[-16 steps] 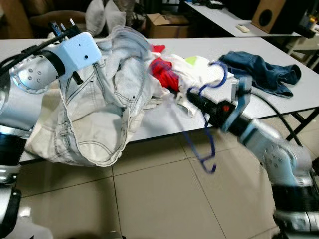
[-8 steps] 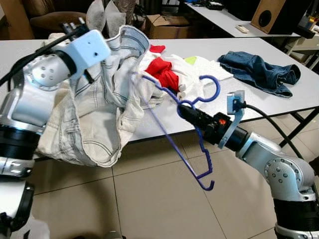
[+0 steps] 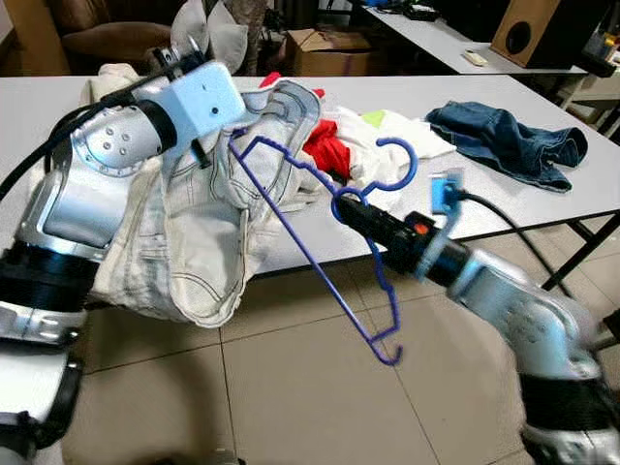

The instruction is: Hang hanger

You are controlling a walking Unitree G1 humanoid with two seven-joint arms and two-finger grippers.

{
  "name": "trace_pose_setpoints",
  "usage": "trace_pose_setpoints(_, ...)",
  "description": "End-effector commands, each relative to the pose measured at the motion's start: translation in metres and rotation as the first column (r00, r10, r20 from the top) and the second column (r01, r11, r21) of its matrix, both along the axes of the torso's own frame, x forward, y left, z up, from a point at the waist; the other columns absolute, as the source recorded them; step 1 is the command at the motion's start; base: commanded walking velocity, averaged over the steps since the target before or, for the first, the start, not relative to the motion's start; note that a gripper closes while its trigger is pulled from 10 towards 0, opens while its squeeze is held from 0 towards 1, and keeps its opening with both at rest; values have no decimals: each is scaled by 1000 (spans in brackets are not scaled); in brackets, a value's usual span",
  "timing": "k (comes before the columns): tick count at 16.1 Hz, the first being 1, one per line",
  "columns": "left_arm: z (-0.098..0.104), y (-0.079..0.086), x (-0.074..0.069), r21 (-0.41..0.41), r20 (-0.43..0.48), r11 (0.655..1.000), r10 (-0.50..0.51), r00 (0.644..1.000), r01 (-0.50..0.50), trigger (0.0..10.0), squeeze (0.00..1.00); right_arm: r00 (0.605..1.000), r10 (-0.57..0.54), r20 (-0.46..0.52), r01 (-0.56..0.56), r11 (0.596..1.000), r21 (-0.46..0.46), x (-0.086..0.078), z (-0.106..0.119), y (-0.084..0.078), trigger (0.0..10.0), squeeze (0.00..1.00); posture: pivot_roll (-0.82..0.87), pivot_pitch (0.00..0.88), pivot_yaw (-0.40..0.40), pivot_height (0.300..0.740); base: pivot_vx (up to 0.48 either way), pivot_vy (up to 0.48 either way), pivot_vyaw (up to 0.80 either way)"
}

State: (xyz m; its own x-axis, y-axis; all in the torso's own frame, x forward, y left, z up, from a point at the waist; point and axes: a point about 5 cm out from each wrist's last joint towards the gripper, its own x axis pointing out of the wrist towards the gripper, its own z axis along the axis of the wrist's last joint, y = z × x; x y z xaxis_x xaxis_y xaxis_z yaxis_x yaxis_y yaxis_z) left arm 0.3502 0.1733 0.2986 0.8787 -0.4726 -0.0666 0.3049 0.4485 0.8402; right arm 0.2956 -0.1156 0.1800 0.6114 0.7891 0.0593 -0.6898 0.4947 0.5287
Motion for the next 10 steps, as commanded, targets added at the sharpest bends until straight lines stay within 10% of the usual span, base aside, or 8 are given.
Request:
trace_pose_setpoints(1, 6, -7, -5, -42, 7, 998, -50, 999, 50, 0, 0, 996, -61, -71, 60, 998, -21, 7, -12, -6, 10000, 0, -34, 0, -106, 740, 0, 0, 0)
trace_pose_setpoints(5, -2, -19, -11, -161, -72, 977, -152, 986, 139, 0, 0, 981, -81, -176, 86, 996, 23, 37, -35, 12, 10000, 0, -48, 0, -96, 740, 0, 0, 0)
trace_pose_setpoints(10, 7, -25, -7, -221, -71, 959, -199, 978, 179, 0, 0, 952, -250, -173, 248, 968, -35, 67, -31, -8, 10000, 0, -72, 0, -71, 740, 0, 0, 0)
